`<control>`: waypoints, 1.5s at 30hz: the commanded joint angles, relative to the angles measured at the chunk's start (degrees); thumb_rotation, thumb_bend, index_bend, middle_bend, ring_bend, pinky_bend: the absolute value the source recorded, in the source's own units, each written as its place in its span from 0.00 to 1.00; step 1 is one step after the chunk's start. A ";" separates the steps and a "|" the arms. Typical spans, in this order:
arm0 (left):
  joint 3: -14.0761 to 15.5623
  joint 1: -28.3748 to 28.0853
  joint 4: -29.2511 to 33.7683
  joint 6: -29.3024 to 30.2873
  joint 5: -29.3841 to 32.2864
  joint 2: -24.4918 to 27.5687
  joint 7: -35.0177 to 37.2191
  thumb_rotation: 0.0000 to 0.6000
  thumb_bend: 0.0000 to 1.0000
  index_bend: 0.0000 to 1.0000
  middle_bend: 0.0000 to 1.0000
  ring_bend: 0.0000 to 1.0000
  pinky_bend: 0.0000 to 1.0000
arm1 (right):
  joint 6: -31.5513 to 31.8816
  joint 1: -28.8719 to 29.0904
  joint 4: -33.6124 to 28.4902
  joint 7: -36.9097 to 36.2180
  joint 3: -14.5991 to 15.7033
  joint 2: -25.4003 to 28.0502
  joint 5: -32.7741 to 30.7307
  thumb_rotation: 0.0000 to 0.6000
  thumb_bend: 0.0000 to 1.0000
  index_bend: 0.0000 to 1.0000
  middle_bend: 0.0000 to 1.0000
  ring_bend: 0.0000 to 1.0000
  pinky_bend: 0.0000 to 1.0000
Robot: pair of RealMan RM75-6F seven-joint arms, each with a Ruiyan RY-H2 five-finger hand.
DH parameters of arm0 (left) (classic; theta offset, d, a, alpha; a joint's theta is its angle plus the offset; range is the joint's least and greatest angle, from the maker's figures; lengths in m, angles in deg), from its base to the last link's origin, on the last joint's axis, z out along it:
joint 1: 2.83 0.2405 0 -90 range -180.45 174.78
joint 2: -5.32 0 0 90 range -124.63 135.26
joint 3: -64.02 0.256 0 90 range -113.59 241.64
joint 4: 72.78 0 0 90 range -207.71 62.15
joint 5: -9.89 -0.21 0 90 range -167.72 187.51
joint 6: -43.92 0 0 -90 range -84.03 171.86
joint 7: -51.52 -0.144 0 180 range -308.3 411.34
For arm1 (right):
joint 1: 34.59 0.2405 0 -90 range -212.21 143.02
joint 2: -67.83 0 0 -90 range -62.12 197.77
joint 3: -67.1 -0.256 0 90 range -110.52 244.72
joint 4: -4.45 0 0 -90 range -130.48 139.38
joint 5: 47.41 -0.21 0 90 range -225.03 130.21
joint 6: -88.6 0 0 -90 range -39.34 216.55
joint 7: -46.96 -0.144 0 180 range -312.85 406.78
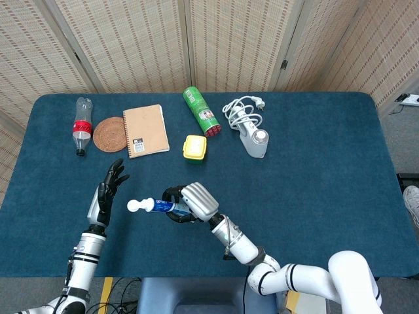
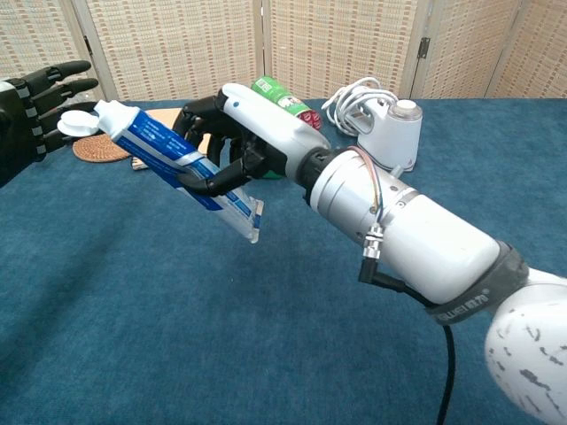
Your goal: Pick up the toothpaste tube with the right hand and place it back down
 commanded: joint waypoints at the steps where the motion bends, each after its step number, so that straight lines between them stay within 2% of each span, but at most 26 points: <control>1: -0.73 -0.70 -0.66 0.97 0.86 -1.86 -1.99 0.00 0.00 0.00 0.00 0.00 0.15 | -0.48 1.01 0.92 2.03 -1.08 -1.57 -1.18 1.00 0.71 0.66 0.66 0.56 0.67; 10: -2.18 -1.38 -0.04 1.44 3.08 -4.28 -4.25 0.00 0.00 0.00 0.00 0.00 0.15 | -0.32 2.62 3.61 5.67 -2.92 -4.88 -3.24 1.00 0.71 0.67 0.66 0.56 0.67; 31: -4.71 -2.00 1.95 -1.21 5.65 -3.51 -3.21 0.00 0.00 0.00 0.00 0.00 0.15 | -2.19 5.09 7.89 7.42 -3.79 -7.81 -5.11 1.00 0.71 0.68 0.66 0.56 0.67; 45: -5.43 -0.99 2.43 -2.52 9.14 -2.68 -2.01 0.00 0.00 0.00 0.00 0.00 0.15 | 5.07 3.67 7.80 2.50 -5.23 -8.91 -3.17 1.00 0.71 0.68 0.66 0.56 0.67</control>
